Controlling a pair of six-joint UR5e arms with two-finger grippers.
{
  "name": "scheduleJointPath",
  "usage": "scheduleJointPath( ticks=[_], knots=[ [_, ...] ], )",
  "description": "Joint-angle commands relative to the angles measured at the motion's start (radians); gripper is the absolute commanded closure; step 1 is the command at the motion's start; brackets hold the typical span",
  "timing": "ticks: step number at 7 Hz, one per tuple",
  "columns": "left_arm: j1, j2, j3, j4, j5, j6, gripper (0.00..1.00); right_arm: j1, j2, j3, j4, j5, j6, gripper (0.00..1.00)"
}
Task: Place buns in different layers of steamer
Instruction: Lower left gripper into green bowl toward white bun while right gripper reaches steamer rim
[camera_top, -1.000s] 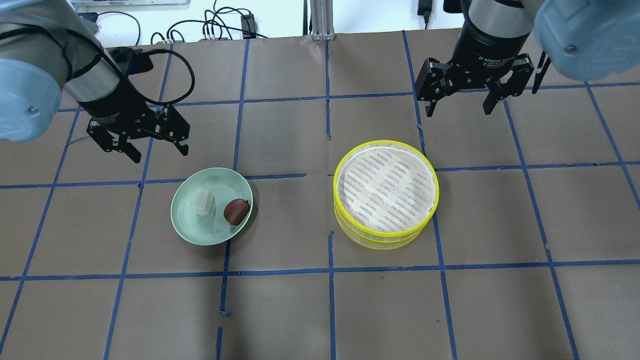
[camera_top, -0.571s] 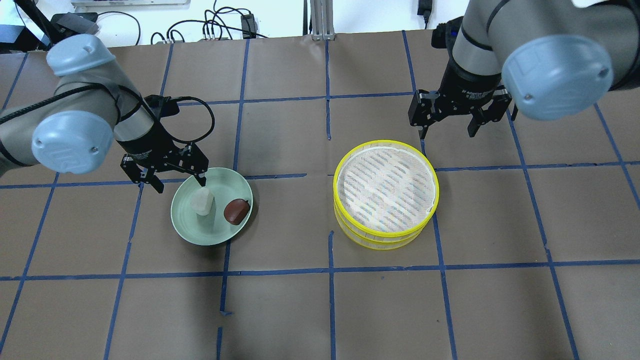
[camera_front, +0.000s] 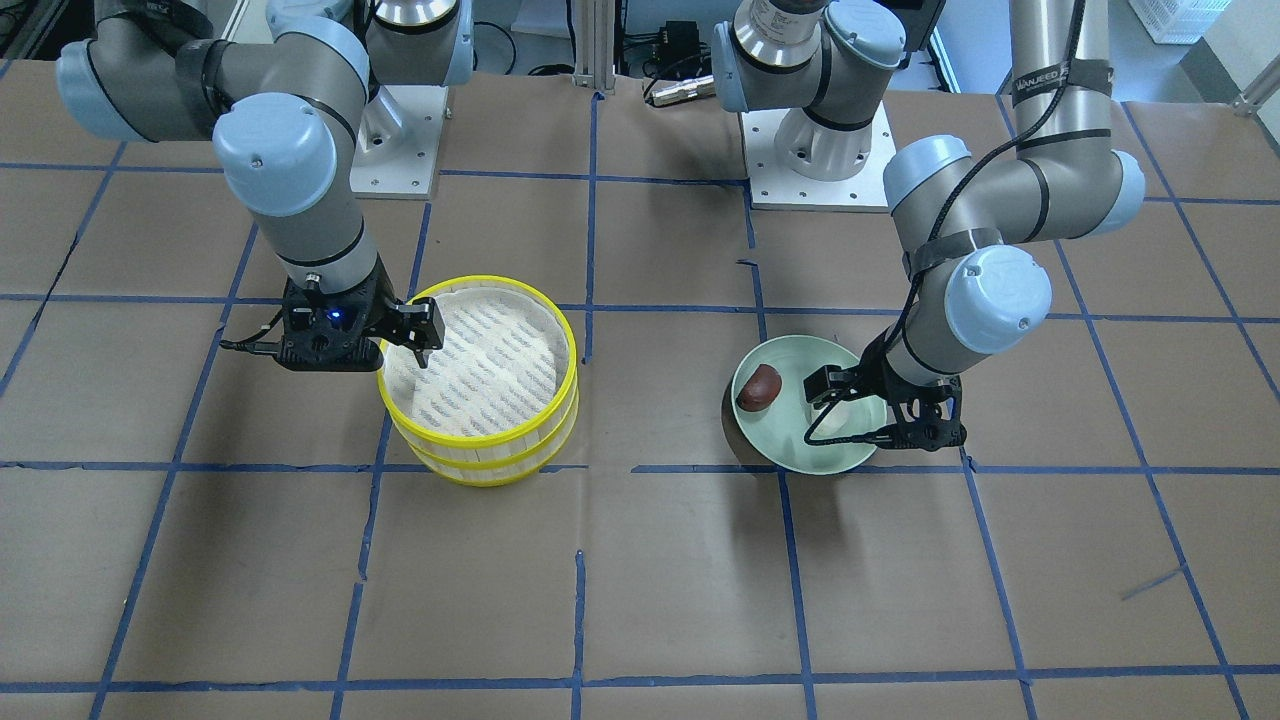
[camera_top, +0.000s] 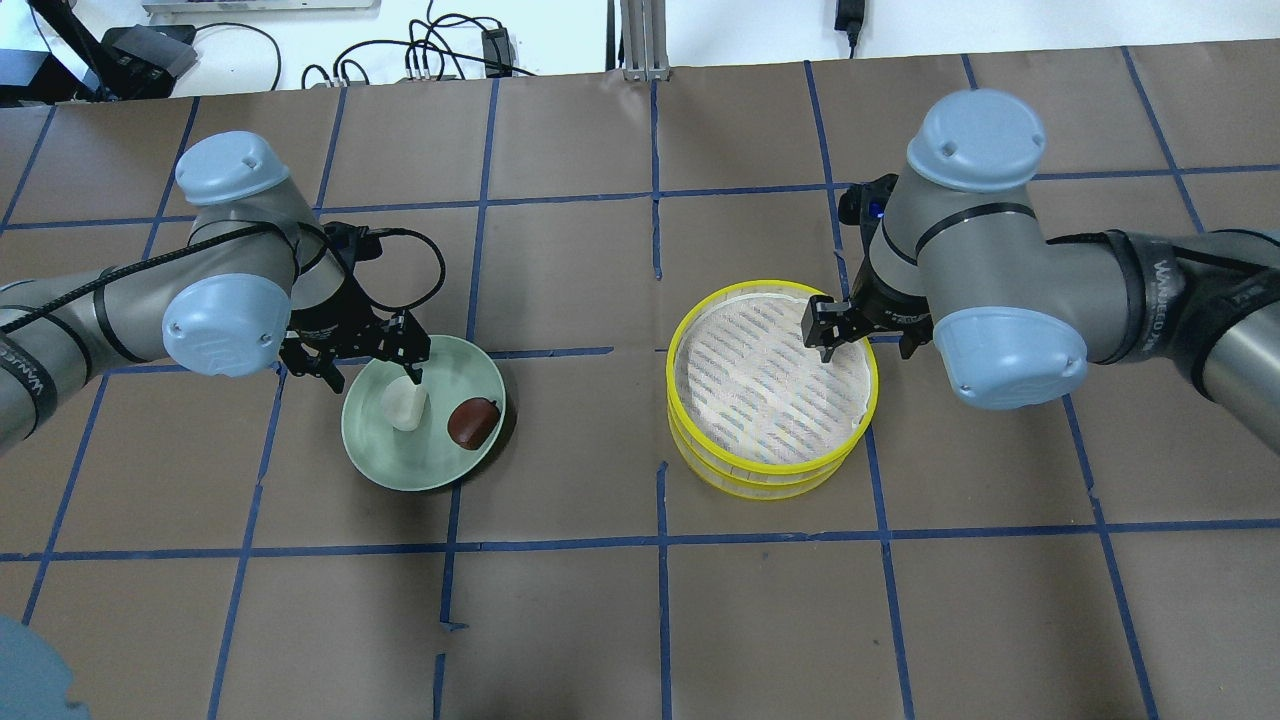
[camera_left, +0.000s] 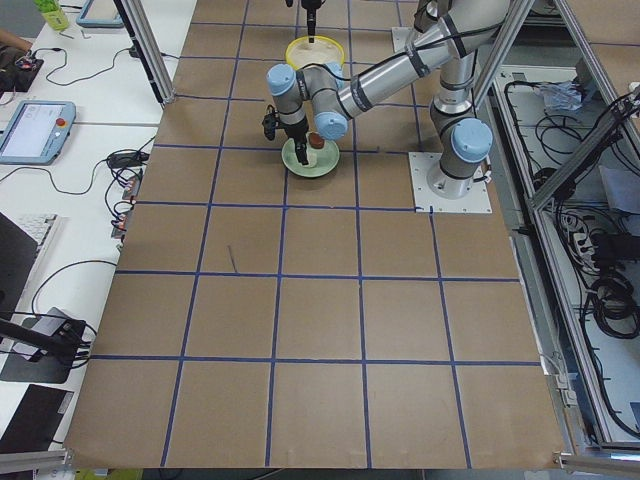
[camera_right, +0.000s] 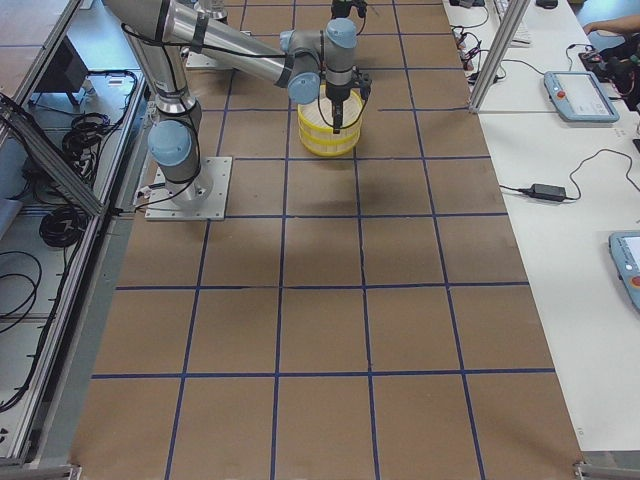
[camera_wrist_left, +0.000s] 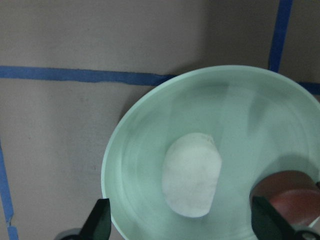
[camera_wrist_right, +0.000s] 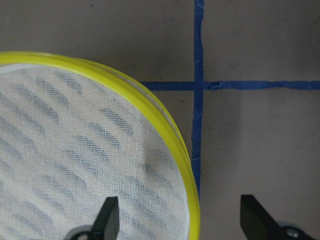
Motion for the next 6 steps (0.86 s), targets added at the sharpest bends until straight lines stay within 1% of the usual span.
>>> scheduleJointPath(
  ticks=[1,2,3,4,5,6],
  knots=[
    [0.000,-0.013,0.002,0.016,-0.035,-0.004,0.05,-0.006,0.005,0.022,-0.020,-0.002,-0.001,0.30],
    [0.000,-0.027,0.002,0.030,-0.040,-0.004,0.05,-0.008,0.005,0.022,-0.020,-0.002,-0.001,0.53],
    [-0.002,-0.044,-0.001,0.055,-0.042,-0.004,0.08,-0.011,0.004,0.022,-0.018,-0.001,0.003,0.78],
    [-0.003,-0.047,-0.002,0.056,-0.040,-0.004,0.21,-0.014,0.002,0.023,-0.018,0.001,0.002,0.91],
    [-0.005,-0.045,-0.001,0.056,-0.039,-0.028,0.72,-0.014,-0.001,0.022,-0.018,0.001,0.002,0.92],
    [-0.037,-0.045,0.001,0.056,-0.040,-0.106,0.93,-0.015,-0.005,0.022,-0.018,0.001,0.000,0.92]
  ],
)
